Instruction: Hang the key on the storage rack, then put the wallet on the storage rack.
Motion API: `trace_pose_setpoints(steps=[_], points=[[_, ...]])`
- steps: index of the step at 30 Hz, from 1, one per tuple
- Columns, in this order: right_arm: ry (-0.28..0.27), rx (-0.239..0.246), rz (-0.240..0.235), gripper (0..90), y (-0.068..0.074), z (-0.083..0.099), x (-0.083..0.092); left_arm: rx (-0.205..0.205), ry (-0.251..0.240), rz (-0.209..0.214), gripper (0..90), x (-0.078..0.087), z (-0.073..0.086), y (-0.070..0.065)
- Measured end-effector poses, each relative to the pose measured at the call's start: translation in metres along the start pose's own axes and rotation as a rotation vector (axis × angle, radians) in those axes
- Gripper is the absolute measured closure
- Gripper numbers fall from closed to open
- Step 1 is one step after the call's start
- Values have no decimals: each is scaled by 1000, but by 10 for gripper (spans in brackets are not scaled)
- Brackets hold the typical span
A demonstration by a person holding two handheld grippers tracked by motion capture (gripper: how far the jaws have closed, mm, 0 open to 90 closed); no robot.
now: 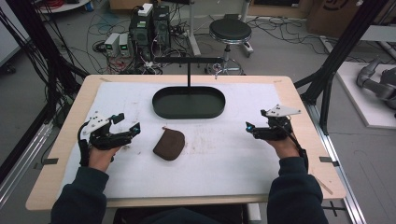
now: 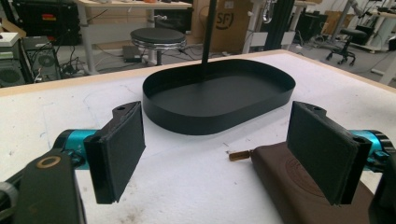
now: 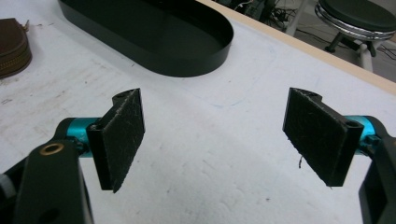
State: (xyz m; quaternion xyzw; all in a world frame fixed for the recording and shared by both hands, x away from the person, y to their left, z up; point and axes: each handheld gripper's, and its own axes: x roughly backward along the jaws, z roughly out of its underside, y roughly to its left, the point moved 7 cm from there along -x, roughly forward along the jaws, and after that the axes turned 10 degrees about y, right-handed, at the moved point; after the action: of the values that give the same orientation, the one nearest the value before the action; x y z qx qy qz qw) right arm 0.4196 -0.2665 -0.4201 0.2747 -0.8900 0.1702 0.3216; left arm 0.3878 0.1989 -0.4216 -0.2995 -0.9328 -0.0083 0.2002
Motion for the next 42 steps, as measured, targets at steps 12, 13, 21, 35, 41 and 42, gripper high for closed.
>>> trace_pose_setpoints(steps=[12,13,21,35,41,42], points=[[-22,-12,27,210,-4,3,3,4,33,73,194,-7,5,-14],[-22,-8,25,210,-4,4,3,1,38,78,194,-8,6,-16],[-24,8,21,210,-1,3,1,-6,72,93,194,-13,12,-26],[-26,9,9,212,2,8,3,20,247,160,194,-40,38,-63],[-14,9,-2,212,3,8,-1,52,366,146,194,-54,53,-65],[-14,9,-2,212,3,8,-1,62,381,151,194,-55,55,-66]])
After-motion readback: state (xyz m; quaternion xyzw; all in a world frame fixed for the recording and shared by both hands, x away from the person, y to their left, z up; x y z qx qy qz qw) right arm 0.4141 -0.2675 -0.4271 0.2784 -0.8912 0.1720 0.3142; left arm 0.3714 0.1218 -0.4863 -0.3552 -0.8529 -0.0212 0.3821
